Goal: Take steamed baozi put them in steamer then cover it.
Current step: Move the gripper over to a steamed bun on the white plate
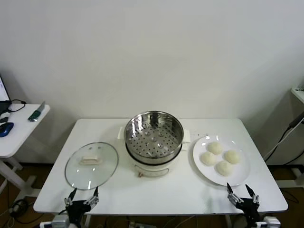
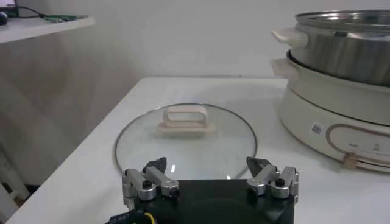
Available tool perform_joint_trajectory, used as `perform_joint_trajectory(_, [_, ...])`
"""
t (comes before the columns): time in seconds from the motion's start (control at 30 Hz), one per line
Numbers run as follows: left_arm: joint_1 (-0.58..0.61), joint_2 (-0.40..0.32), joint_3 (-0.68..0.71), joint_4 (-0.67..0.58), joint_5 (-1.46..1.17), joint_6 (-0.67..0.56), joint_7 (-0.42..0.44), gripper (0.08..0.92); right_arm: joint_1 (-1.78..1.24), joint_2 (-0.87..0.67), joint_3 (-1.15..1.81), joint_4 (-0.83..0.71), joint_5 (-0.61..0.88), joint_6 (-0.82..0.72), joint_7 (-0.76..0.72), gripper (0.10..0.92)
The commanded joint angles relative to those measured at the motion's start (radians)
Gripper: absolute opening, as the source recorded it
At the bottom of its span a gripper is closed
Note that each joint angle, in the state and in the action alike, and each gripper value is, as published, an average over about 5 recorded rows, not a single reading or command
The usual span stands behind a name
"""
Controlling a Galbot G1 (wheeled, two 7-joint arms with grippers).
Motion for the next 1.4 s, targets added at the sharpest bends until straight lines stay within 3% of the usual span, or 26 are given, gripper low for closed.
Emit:
perform_joint_trajectory(0.03, [-0.001, 0.001, 0.000, 0.001, 0.001, 0.000, -0.001, 0.823, 0.028, 0.003, 0.004, 0.003, -0.090, -0.004, -0.004, 0.823])
perform_joint_trajectory(0.27, [-0.006, 0.002, 0.003, 0.005, 0.002, -0.003, -0.001, 0.823, 0.286, -0.070, 0.002, -0.004, -0.108, -0.164, 0.049, 0.823])
perform_joint_trajectory(0.53, [-0.014, 0.004, 0.009, 0.010, 0.002, -0.008, 0.002, 0.823, 0.638, -0.286, -0.193, -0.167, -0.162, -0.250, -0.042, 0.823])
perform_joint_trajectory(0.8, [-0.006, 0.006, 0.007, 0.015, 0.002, -0.020, 0.000, 0.823, 0.900, -0.565, -0.535, -0.333, -0.374, -0.206, -0.332, 0.823])
perform_joint_trajectory(1.0, [0.004, 0.002, 0.011, 0.014, 0.007, -0.026, -0.001, 0.823, 1.185, -0.691, -0.825, -0.465, -0.481, -0.118, -0.641, 0.823])
perform_joint_trajectory(1.23, [0.020, 0.000, 0.013, 0.011, 0.018, -0.036, -0.002, 0.823, 1.580, -0.748, -1.250, -0.554, -0.478, -0.024, -0.988, 0.823])
perform_joint_trajectory(1.4, [0.028, -0.002, 0.012, 0.011, 0.020, -0.043, -0.004, 0.823, 1.849, -0.693, -1.570, -0.639, -0.448, -0.008, -1.104, 0.823])
